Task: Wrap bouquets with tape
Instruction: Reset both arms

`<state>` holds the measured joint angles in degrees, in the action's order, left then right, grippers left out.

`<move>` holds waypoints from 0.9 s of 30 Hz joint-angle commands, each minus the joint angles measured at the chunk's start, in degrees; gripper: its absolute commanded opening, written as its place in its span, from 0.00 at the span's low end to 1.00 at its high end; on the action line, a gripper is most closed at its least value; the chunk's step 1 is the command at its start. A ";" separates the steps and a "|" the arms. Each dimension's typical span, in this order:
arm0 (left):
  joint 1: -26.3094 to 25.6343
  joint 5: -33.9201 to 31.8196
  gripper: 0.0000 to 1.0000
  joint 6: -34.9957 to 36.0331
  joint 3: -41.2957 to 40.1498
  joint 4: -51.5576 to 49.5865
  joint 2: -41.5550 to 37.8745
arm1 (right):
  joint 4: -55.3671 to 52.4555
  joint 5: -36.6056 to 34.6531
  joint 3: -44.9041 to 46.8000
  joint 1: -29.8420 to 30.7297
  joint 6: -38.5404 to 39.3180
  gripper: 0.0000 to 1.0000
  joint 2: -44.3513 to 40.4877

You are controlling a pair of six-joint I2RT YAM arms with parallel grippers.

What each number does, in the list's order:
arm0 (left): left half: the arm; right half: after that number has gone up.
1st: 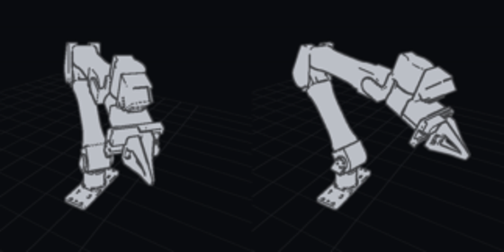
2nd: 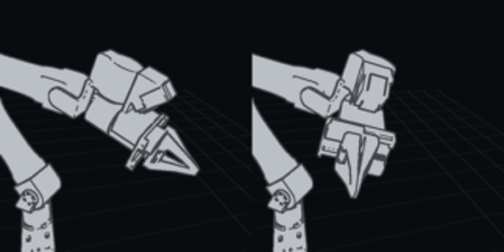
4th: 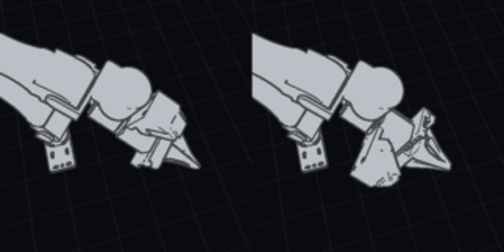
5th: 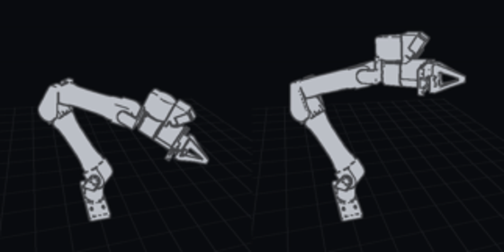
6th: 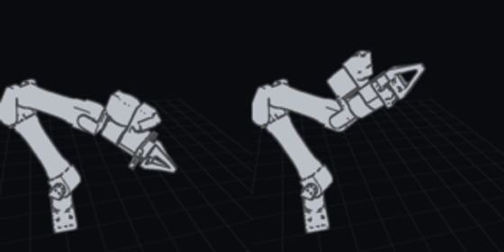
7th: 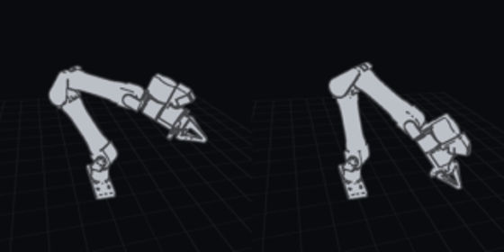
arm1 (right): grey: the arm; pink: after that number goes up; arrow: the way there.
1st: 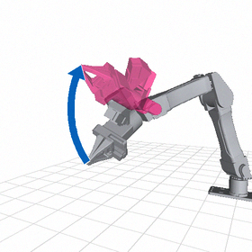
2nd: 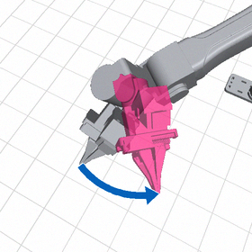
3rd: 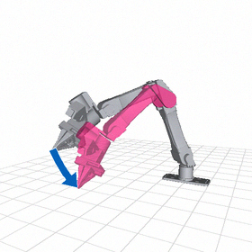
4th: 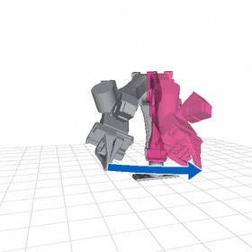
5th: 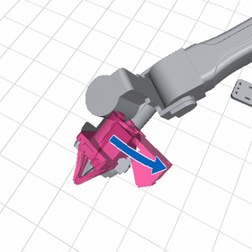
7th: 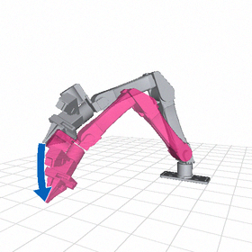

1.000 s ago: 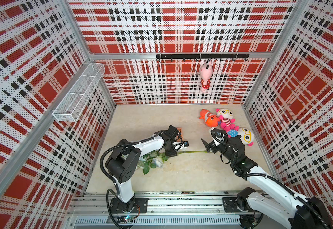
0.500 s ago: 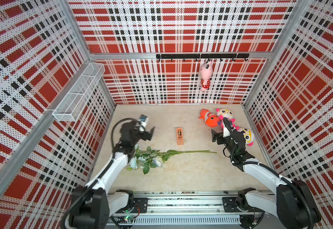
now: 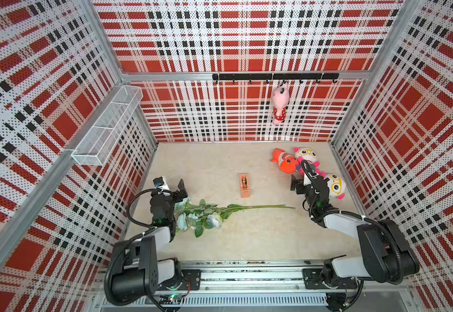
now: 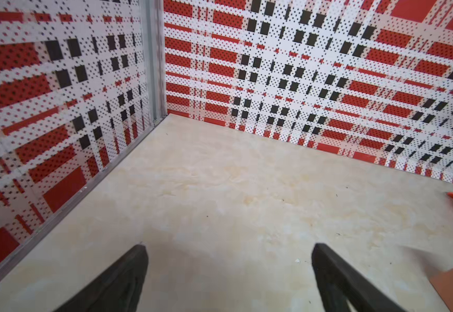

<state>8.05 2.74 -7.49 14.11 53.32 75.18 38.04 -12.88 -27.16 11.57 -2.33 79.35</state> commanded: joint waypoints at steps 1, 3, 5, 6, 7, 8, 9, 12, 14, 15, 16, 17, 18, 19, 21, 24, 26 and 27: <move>-2.49 -1.33 0.98 1.84 1.19 11.39 5.27 | 1.30 -5.59 1.69 -0.85 -0.52 1.00 -2.82; -3.37 -1.06 0.98 3.00 1.64 13.68 9.23 | 2.05 -7.50 4.12 -0.94 -1.72 1.00 -2.10; -4.93 -3.25 0.98 3.63 1.45 18.35 12.46 | 10.01 -7.82 8.23 -1.07 -2.06 1.00 -0.16; -6.44 -5.10 0.98 5.32 1.13 18.15 12.23 | 5.96 -6.89 7.54 -0.68 -2.44 1.00 -1.71; -7.47 -6.64 0.98 6.66 0.01 18.10 12.23 | 9.40 -5.85 8.50 -0.74 -1.77 1.00 -2.17; -7.83 -7.34 0.98 6.49 -1.68 23.90 14.05 | 13.97 -4.22 10.03 -1.13 -0.49 1.00 -2.03; -7.93 -6.78 0.98 6.56 -3.52 30.57 15.64 | 12.67 -5.35 9.71 -1.29 0.04 1.00 -1.90; -7.46 -6.55 0.98 6.52 -3.82 30.19 15.06 | 17.27 -5.82 10.18 -2.20 1.92 1.00 0.74; -8.04 -8.10 0.98 6.51 -2.42 27.81 15.23 | 19.88 -6.56 10.01 -2.43 3.00 1.00 2.51; -8.05 -8.90 0.98 6.30 -1.67 26.06 15.18 | 23.92 -4.78 10.99 -3.22 3.13 1.00 4.92; -7.87 -9.70 0.98 5.33 -1.68 26.58 15.35 | 33.49 -1.87 12.88 -5.35 2.33 1.00 10.14; -7.22 -10.11 0.98 4.60 -1.92 26.75 15.19 | 41.86 -4.51 14.68 -6.44 0.55 1.00 13.43; -7.10 -10.07 0.98 4.50 -2.01 26.98 15.21 | 38.47 -5.88 15.96 -6.74 -1.59 1.00 10.59; -7.21 -10.47 0.98 4.50 -1.94 27.05 15.34 | 34.65 -2.81 16.05 -8.57 -3.51 1.00 8.39; -7.40 -10.83 0.98 4.52 -1.72 26.55 15.37 | 36.10 -0.03 13.78 -10.42 -4.07 1.00 11.54; -7.44 -11.08 0.98 4.61 -1.72 26.48 15.39 | 30.12 -1.17 11.67 -9.36 -3.29 1.00 10.42; -7.52 -11.10 0.98 4.65 -1.80 26.53 15.27 | 30.14 -2.18 12.03 -8.88 -3.13 1.00 10.23; -7.66 -11.24 0.98 4.74 -1.89 26.57 15.17 | 28.99 -2.28 11.62 -8.93 -3.46 1.00 9.95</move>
<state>0.56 -7.16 -2.79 11.62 77.56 90.02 66.22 -15.05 -15.16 2.24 -4.89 89.67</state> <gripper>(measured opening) 0.982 0.998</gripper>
